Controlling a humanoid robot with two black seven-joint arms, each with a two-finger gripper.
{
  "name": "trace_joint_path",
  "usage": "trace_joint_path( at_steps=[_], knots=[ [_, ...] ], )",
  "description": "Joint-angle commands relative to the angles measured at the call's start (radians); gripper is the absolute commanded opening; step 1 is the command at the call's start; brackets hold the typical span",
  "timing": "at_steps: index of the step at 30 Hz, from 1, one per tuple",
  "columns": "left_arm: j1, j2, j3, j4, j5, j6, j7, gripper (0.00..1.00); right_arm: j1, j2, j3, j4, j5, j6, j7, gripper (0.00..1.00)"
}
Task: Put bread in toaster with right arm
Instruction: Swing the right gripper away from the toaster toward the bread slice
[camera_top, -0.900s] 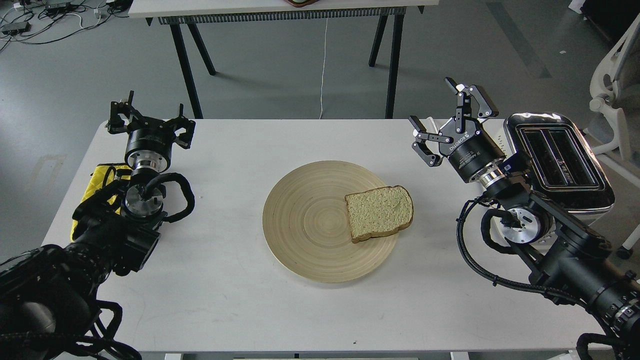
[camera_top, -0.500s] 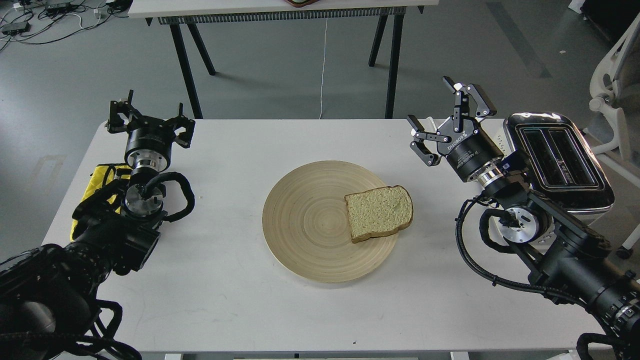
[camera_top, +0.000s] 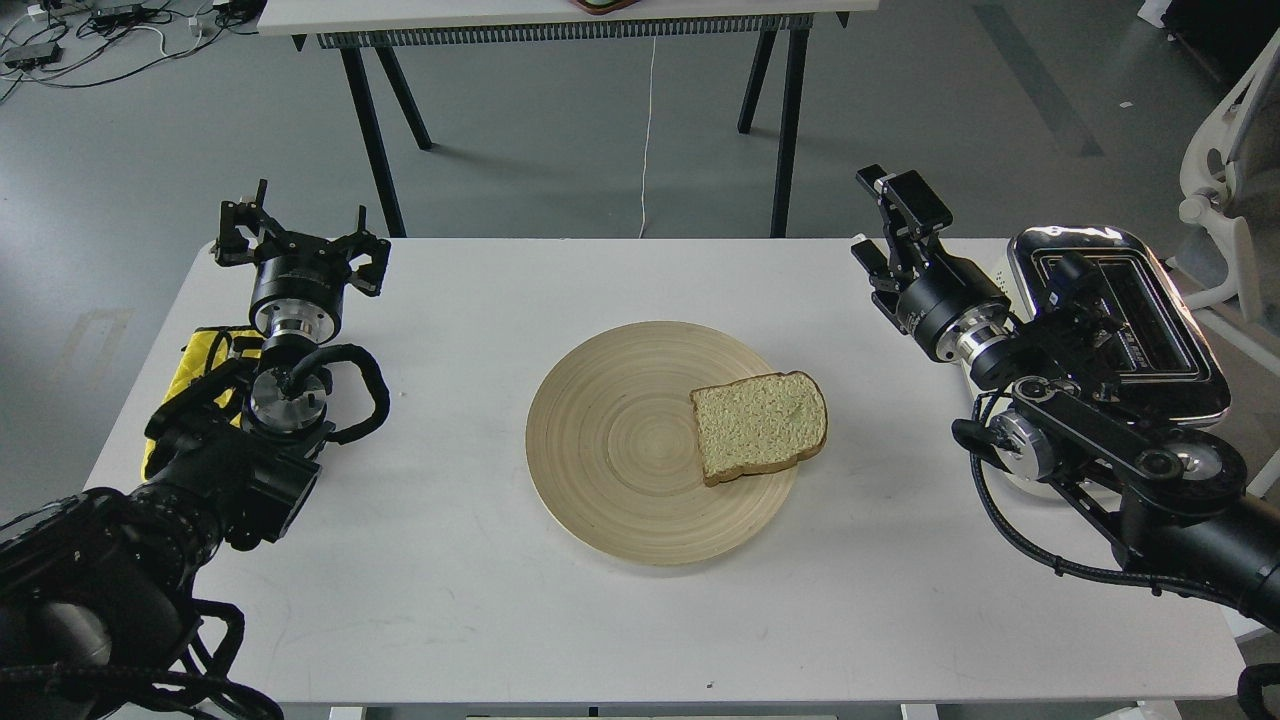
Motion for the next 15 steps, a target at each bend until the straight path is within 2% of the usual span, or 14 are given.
trace_joint_path(
  at_steps=[1, 8, 15],
  knots=[
    [0.000, 0.000, 0.000, 0.000, 0.000, 0.000, 0.000, 1.00, -0.008, -0.060, -0.097, 0.002, -0.040, -0.090, 0.000, 0.99],
    [0.000, 0.000, 0.000, 0.000, 0.000, 0.000, 0.000, 1.00, -0.019, -0.060, -0.321, -0.008, -0.040, -0.213, 0.004, 0.99],
    [0.000, 0.000, 0.000, 0.000, 0.000, 0.000, 0.000, 1.00, -0.082, 0.016, -0.348, -0.014, -0.040, -0.225, 0.004, 0.98]
  ],
)
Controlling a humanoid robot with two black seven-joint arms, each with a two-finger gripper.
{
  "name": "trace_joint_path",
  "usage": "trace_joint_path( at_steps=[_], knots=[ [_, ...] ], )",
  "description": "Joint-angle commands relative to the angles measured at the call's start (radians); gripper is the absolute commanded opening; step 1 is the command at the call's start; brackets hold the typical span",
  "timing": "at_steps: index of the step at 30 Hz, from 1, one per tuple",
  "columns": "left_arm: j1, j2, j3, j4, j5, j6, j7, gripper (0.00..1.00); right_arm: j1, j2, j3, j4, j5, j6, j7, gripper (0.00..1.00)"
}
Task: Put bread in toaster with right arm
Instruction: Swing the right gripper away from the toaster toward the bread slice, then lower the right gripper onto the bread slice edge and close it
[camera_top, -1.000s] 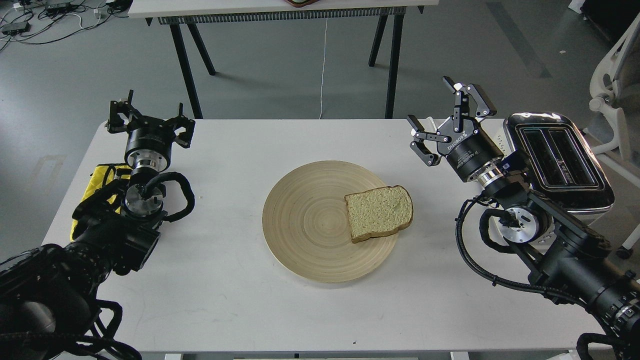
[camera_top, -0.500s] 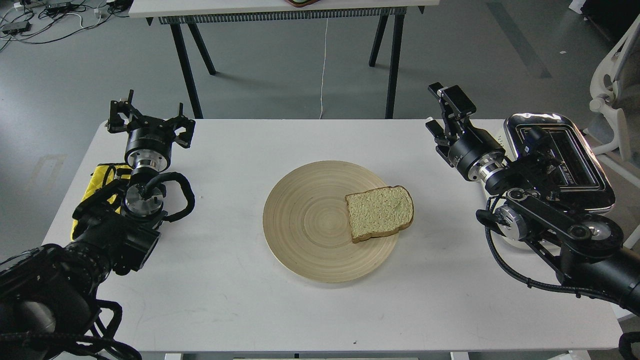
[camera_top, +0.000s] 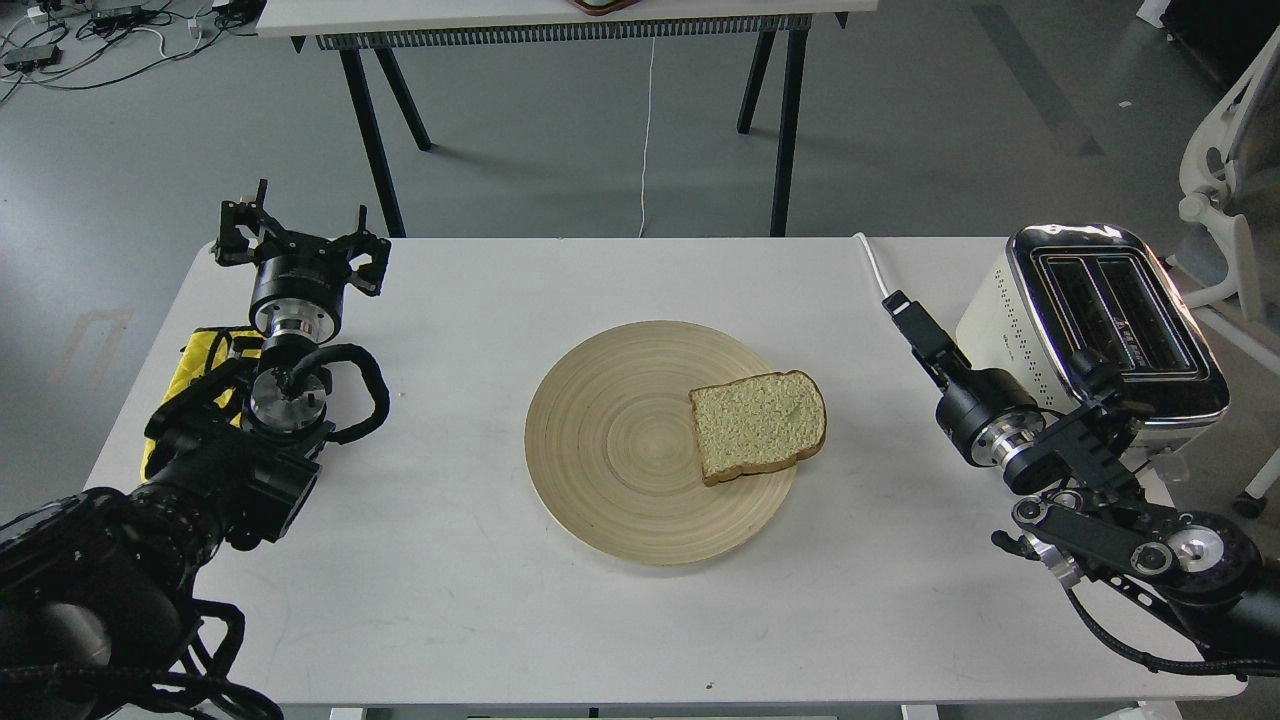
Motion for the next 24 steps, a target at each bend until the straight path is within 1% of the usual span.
trace_joint_path(
  at_steps=[1, 5, 7, 13, 16, 19, 24],
  knots=[
    [0.000, 0.000, 0.000, 0.000, 0.000, 0.000, -0.001, 1.00, -0.027, 0.044, -0.010, -0.004, 0.000, -0.001, 0.000, 0.98],
    [0.000, 0.000, 0.000, 0.000, 0.000, 0.000, 0.001, 1.00, -0.034, 0.076, -0.056, -0.004, -0.001, -0.001, -0.002, 0.97],
    [0.000, 0.000, 0.000, 0.000, 0.000, 0.000, -0.001, 1.00, -0.034, 0.095, -0.085, -0.006, -0.004, -0.001, -0.002, 0.93],
    [0.000, 0.000, 0.000, 0.000, 0.000, 0.000, 0.001, 1.00, -0.036, 0.110, -0.100, -0.004, -0.003, -0.001, -0.005, 0.74],
    [0.000, 0.000, 0.000, 0.000, 0.000, 0.000, -0.001, 1.00, -0.036, 0.115, -0.094, -0.007, -0.003, -0.001, -0.002, 0.58],
    [0.000, 0.000, 0.000, 0.000, 0.000, 0.000, -0.001, 1.00, -0.033, 0.119, -0.090, -0.006, -0.003, -0.001, 0.000, 0.52],
    [0.000, 0.000, 0.000, 0.000, 0.000, 0.000, -0.001, 1.00, -0.034, 0.119, -0.088, -0.006, -0.003, -0.001, 0.002, 0.47]
  ],
)
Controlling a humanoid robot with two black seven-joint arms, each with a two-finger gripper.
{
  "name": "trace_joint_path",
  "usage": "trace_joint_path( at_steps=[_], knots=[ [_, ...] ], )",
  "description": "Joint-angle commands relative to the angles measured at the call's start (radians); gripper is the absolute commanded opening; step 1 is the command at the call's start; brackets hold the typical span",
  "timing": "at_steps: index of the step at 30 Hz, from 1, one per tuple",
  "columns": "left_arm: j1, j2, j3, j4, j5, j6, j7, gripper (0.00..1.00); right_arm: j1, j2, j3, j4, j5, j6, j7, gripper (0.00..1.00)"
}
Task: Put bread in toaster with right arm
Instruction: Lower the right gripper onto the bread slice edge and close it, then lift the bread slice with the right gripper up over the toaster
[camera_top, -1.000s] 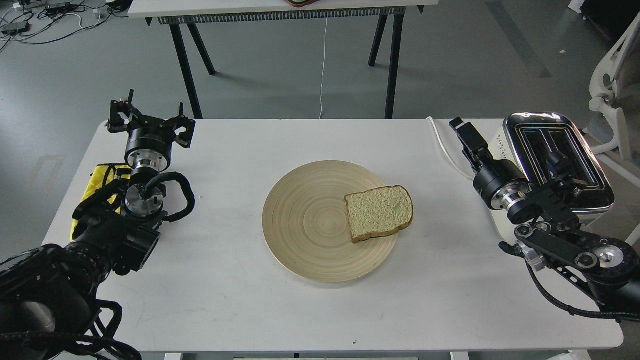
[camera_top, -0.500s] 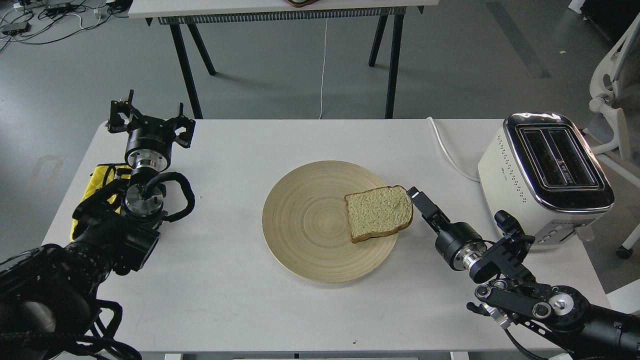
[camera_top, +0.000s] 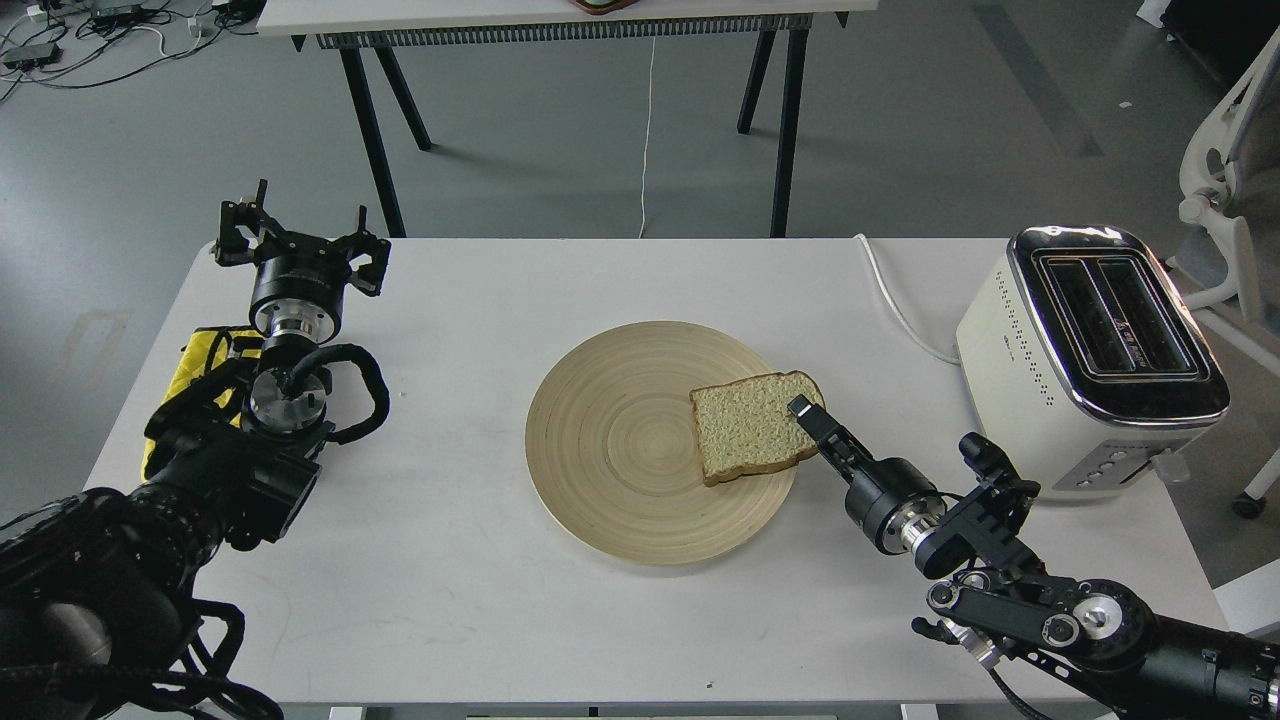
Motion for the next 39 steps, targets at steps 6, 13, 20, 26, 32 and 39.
trace_joint_path(
  at_steps=[6, 13, 20, 26, 32, 39],
  knots=[
    [0.000, 0.000, 0.000, 0.000, 0.000, 0.000, 0.001, 1.00, -0.003, -0.005, -0.001, 0.002, 0.002, 0.000, 0.002, 0.33],
    [0.000, 0.000, 0.000, 0.000, 0.000, 0.000, 0.001, 1.00, -0.002, -0.013, 0.005, 0.005, 0.002, 0.000, 0.004, 0.10],
    [0.000, 0.000, 0.000, 0.000, 0.000, 0.000, -0.001, 1.00, 0.000, -0.019, 0.057, 0.033, 0.006, 0.000, 0.015, 0.01],
    [0.000, 0.000, 0.000, 0.000, 0.000, 0.000, 0.001, 1.00, 0.029, -0.110, 0.198, 0.143, 0.003, 0.000, 0.015, 0.01],
    [0.000, 0.000, 0.000, 0.000, 0.000, 0.000, -0.001, 1.00, 0.121, -0.380, 0.255, 0.289, 0.012, 0.000, 0.001, 0.01],
    [0.000, 0.000, 0.000, 0.000, 0.000, 0.000, 0.001, 1.00, 0.152, -0.738, 0.242, 0.326, -0.001, 0.000, 0.012, 0.01]
  ],
)
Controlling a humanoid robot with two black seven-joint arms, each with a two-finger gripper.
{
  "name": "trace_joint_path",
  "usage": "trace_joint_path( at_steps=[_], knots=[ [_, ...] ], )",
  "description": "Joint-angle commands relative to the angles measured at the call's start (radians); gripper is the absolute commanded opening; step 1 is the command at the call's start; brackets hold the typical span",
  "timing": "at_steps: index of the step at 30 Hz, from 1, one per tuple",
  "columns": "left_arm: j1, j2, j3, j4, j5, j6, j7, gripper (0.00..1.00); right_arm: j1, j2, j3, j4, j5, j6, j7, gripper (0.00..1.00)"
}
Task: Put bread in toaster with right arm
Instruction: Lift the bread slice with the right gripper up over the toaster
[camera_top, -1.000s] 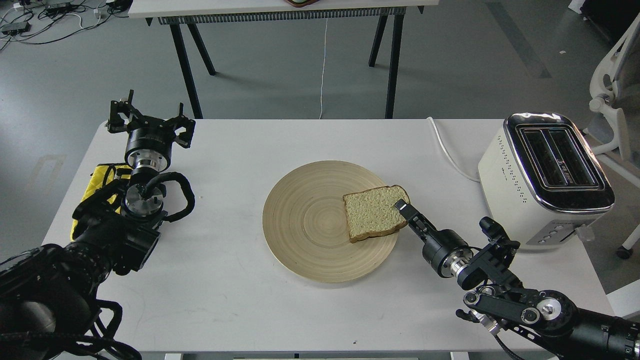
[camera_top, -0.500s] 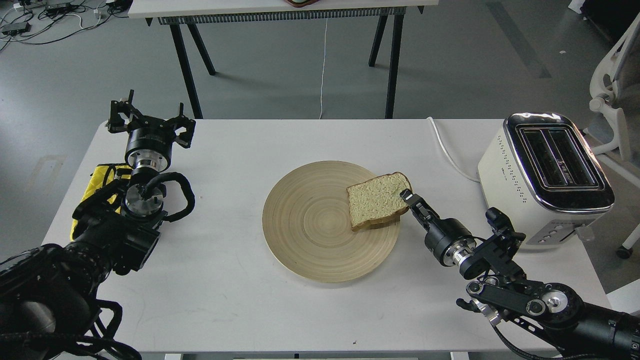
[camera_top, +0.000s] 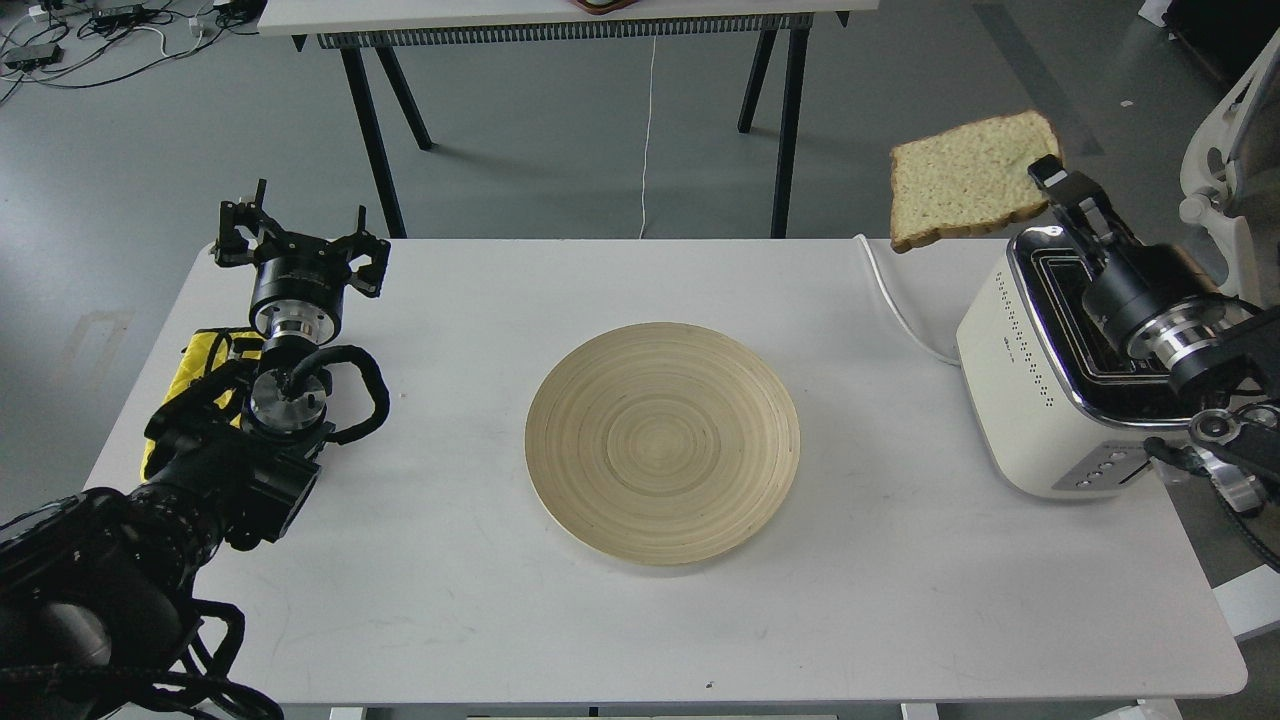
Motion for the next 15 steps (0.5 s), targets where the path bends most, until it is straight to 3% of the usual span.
trace_joint_path(
  at_steps=[1, 7, 15],
  knots=[
    [0.000, 0.000, 0.000, 0.000, 0.000, 0.000, -0.001, 1.00, 0.001, -0.182, -0.008, 0.001, -0.014, 0.000, 0.011, 0.01],
    [0.000, 0.000, 0.000, 0.000, 0.000, 0.000, 0.001, 1.00, -0.022, -0.342, -0.034, -0.007, -0.161, 0.000, 0.017, 0.01],
    [0.000, 0.000, 0.000, 0.000, 0.000, 0.000, 0.001, 1.00, -0.026, -0.342, -0.144, -0.007, -0.196, 0.000, 0.029, 0.01]
  ],
)
